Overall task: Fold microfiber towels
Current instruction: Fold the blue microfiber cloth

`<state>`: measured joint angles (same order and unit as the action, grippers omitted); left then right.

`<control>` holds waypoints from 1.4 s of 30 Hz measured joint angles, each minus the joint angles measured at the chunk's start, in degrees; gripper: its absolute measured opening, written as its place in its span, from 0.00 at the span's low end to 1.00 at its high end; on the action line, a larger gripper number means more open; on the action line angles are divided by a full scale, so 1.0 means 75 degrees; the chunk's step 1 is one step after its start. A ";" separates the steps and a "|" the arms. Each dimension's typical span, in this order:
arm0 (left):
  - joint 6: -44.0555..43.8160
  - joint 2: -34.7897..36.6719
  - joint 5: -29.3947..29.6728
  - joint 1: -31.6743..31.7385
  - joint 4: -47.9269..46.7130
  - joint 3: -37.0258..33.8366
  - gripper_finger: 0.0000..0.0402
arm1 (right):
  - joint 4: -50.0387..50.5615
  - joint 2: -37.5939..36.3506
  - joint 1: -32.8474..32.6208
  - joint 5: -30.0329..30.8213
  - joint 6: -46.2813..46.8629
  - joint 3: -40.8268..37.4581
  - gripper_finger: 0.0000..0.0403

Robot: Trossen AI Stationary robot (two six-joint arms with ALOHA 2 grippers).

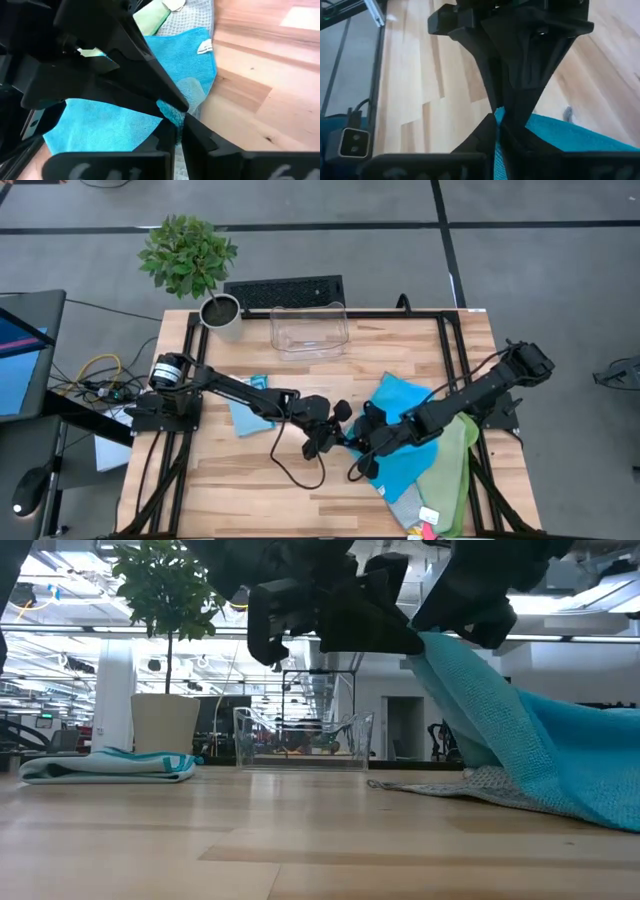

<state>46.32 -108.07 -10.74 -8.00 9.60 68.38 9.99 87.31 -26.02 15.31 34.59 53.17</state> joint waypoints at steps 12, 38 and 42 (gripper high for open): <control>-0.0342 0.0027 0.1935 0.0029 0.0100 0.0026 0.01 | 0.1806 -0.0689 -0.1625 0.1431 0.2160 0.0000 0.29; -0.1684 0.0428 0.2056 0.0217 -0.1029 0.0017 0.01 | 0.1230 0.2929 -0.3161 0.0810 0.2621 0.0843 0.49; -0.1742 0.0428 0.2037 0.0217 -0.1139 0.0017 0.01 | 0.2084 0.3226 -0.3051 0.0687 0.2812 0.1436 0.48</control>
<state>33.26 -104.86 4.54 -6.37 1.06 68.51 25.62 111.51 -48.91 20.46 55.68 63.94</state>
